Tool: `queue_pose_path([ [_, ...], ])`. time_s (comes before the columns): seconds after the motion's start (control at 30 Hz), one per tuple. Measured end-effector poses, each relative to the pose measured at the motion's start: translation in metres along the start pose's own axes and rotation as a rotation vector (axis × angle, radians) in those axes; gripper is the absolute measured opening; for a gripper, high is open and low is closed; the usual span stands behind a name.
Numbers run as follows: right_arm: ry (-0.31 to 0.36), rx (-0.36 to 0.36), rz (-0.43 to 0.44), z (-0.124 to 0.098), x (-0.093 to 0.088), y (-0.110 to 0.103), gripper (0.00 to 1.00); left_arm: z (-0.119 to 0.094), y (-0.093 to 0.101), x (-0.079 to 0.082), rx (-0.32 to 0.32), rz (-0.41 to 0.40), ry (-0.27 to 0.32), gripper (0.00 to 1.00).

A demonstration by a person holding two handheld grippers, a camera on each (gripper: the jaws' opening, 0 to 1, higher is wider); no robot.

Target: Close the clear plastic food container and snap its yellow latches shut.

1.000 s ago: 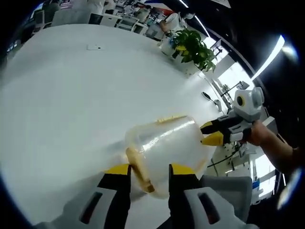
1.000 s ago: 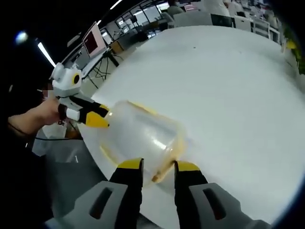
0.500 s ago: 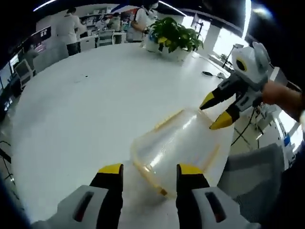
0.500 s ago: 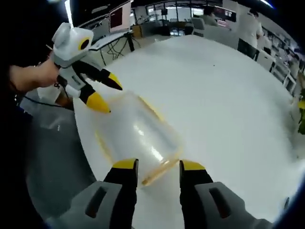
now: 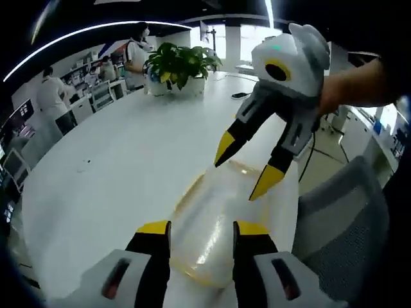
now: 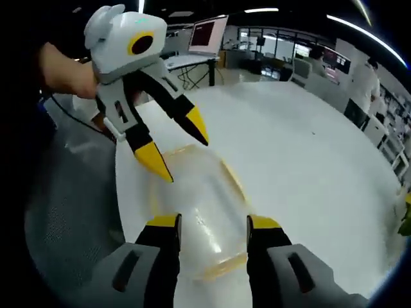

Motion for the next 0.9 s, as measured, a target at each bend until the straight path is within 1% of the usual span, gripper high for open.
queue_pose_path([
  [0.1,0.019,0.029,-0.004,0.005,0.007,-0.005,0.36,0.006,0.002,0.000,-0.014,0.014,-0.010,0.32],
  [0.2,0.016,0.045,-0.013,0.008,0.008,-0.008,0.36,0.007,0.004,0.002,-0.020,0.020,-0.009,0.32],
  [0.3,0.012,0.051,-0.023,0.011,0.009,-0.007,0.36,0.007,0.008,0.003,-0.035,0.026,-0.013,0.32],
  [0.37,0.014,0.054,-0.018,0.011,0.010,-0.007,0.36,0.008,0.011,0.002,-0.043,0.032,-0.026,0.34],
  [0.43,0.015,0.053,-0.012,0.013,0.011,-0.005,0.35,0.008,0.013,0.001,-0.042,0.053,-0.034,0.33],
  [0.6,0.011,0.056,-0.020,0.015,0.013,-0.004,0.35,0.008,0.014,0.002,-0.046,0.042,-0.026,0.33],
  [0.73,0.010,0.061,-0.017,0.019,0.015,0.000,0.35,0.007,0.015,0.003,-0.047,0.049,-0.027,0.34],
  [0.9,-0.001,0.073,-0.021,0.023,0.015,0.002,0.35,0.008,0.015,0.002,-0.060,0.039,-0.026,0.36],
])
Point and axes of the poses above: the point that each gripper's makers call its tool centre point, and the gripper's own axes: z roughly forward along the fingers, y roughly to its right, x roughly out of its top, the point moved 4 cm from there along -z, roughly backward along the fingers, and after that the axes turned 15 degrees about -x, right-handed, at the moved point
